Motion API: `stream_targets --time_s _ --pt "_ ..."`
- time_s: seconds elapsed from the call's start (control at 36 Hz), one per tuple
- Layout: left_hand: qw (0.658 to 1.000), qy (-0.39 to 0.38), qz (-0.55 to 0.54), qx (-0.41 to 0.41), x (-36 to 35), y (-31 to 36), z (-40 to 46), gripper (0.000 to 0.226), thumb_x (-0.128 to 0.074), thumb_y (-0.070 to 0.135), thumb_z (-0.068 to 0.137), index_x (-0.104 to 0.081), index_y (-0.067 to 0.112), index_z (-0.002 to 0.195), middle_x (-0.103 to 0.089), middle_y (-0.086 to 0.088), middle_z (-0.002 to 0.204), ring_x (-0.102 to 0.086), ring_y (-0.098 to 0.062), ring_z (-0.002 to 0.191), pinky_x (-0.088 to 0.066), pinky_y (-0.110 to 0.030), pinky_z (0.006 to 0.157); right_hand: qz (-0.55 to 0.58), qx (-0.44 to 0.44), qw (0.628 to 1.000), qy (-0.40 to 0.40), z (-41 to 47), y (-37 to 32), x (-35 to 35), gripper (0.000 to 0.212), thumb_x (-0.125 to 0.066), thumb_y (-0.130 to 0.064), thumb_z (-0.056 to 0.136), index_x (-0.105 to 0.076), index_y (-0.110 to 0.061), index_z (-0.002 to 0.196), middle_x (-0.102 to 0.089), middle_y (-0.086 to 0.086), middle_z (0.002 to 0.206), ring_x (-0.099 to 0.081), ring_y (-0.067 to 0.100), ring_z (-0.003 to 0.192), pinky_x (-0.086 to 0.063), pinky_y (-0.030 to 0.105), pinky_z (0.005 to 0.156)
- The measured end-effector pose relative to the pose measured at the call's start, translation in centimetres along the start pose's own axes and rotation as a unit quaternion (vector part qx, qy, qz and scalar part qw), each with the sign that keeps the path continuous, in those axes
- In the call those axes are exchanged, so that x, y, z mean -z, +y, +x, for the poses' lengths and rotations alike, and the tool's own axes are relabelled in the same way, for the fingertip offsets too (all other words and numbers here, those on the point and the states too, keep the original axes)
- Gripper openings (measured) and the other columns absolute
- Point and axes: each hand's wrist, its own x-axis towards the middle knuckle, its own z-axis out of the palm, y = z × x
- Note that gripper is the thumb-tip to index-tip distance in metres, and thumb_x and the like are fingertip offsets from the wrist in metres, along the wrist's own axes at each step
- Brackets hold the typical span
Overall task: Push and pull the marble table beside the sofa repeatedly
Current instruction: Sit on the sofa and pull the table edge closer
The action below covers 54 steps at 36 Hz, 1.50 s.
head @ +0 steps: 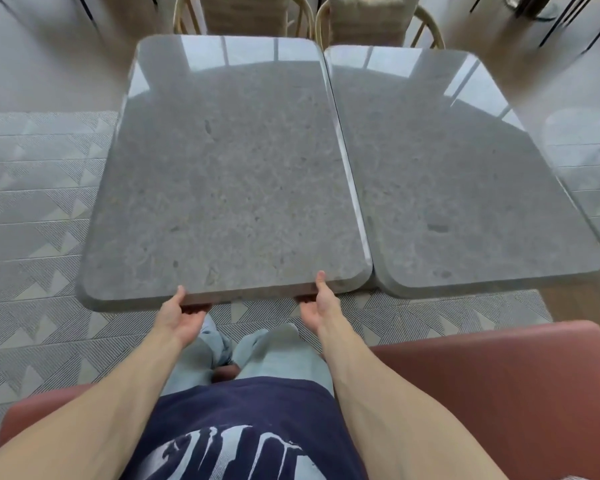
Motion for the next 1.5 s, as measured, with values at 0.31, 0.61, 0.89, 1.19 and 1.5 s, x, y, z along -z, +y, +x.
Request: stream_targets --time_s 0.31,0.61,0.89,1.19,1.5 --pt "1.000 0.002 -0.010 0.004 0.7 -0.5 -1.0 0.047 -0.045 0.024 0.105 -0.039 -0.001 0.145 -0.045 -0.018 0.149 -0.044 -0.031 0.138 -0.030 -0.043 0.118 -0.007 -0.005 1.000 -0.001 -1.0 0.3 1.0 0.060 -0.058 -0.021 0.098 -0.031 -0.004 0.149 -0.053 0.025 0.140 -0.055 0.038 0.126 -0.049 0.046 0.091" --pt "0.999 0.020 -0.034 0.027 1.1 -0.1 -1.1 0.047 -0.047 0.024 0.104 -0.039 -0.001 0.143 -0.044 -0.019 0.148 -0.043 -0.032 0.138 -0.031 -0.043 0.117 -0.018 -0.015 1.000 0.003 -1.1 0.4 0.9 0.054 -0.058 -0.023 0.098 -0.039 -0.002 0.145 -0.053 0.023 0.141 -0.052 0.037 0.129 -0.043 0.047 0.109" --pt "0.860 0.210 0.457 -0.083 0.3 2.7 -1.8 0.047 -0.047 0.034 0.093 -0.069 -0.006 0.081 -0.072 -0.021 0.065 -0.069 -0.032 0.054 -0.062 -0.048 0.059 -0.467 -0.007 0.881 0.077 -2.4 -3.1 1.2 0.054 -0.059 -0.048 0.094 -0.066 0.005 0.091 -0.075 0.022 0.078 -0.075 0.036 0.070 -0.061 0.038 0.056" --pt "0.820 0.046 0.498 -0.279 -11.1 10.1 1.2 0.025 -0.049 0.010 0.096 -0.063 0.000 0.078 -0.062 -0.020 0.070 -0.058 -0.016 0.037 -0.050 -0.027 0.041 -0.504 0.095 0.857 -0.057 -1.8 -6.4 -13.5 0.032 -0.048 -0.020 0.100 -0.063 -0.001 0.079 -0.067 0.018 0.071 -0.065 0.020 0.048 -0.052 0.028 0.049" --pt "0.844 -0.111 0.343 -0.397 -20.7 18.9 -4.8 0.019 -0.048 0.009 0.099 -0.064 0.005 0.092 -0.067 -0.013 0.089 -0.066 -0.024 0.079 -0.054 -0.036 0.066 -0.394 0.287 0.836 -0.253 -4.3 -6.5 -30.6 0.025 -0.049 -0.014 0.099 -0.071 -0.007 0.089 -0.075 0.015 0.088 -0.072 0.030 0.083 -0.055 0.034 0.074"
